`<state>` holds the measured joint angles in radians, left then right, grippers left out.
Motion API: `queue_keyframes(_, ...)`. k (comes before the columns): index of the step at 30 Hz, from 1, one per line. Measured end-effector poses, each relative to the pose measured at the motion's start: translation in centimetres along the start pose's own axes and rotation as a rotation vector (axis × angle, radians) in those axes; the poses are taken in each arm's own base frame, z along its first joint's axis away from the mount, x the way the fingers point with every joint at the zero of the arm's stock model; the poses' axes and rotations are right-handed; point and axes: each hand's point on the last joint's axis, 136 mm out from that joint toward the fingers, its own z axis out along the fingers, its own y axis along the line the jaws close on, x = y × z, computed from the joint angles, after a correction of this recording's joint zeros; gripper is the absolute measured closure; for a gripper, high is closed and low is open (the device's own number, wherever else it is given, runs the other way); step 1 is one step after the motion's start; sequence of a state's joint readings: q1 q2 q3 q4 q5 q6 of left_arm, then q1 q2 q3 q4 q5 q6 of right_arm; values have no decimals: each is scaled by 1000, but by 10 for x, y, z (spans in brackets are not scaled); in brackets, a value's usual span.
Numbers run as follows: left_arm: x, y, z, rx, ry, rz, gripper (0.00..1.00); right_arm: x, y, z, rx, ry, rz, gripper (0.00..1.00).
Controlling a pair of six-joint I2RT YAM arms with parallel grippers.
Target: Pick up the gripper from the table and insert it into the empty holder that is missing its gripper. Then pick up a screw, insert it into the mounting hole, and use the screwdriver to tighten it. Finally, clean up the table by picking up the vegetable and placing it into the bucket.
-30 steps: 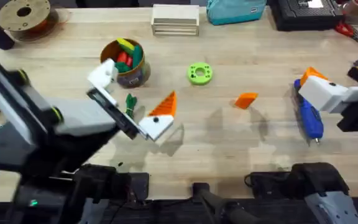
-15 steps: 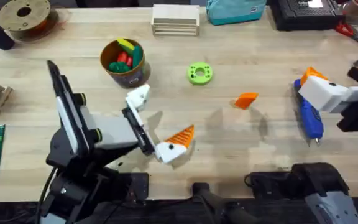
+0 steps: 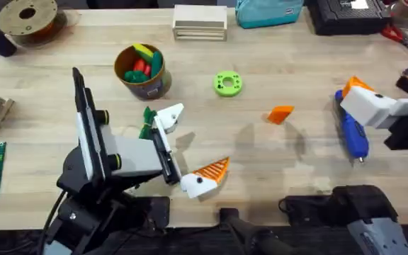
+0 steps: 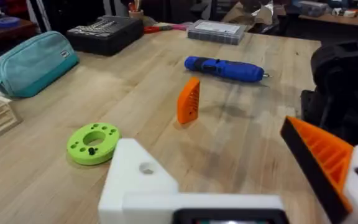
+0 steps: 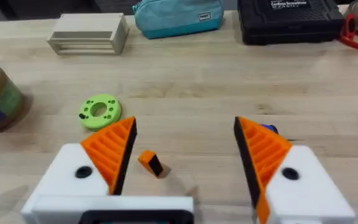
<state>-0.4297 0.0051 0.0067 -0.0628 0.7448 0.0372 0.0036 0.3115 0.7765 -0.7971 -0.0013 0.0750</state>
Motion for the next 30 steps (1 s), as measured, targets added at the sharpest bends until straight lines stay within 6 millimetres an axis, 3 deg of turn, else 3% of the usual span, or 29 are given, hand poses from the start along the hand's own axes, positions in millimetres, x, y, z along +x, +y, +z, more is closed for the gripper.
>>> queue_keyframes(25,0,0,0,0,0,0,14,0,0,0,-1,-1,11,77)
queue_keyframes(30,0,0,0,0,0,0,14,8,10,4,-56,54,3,77)
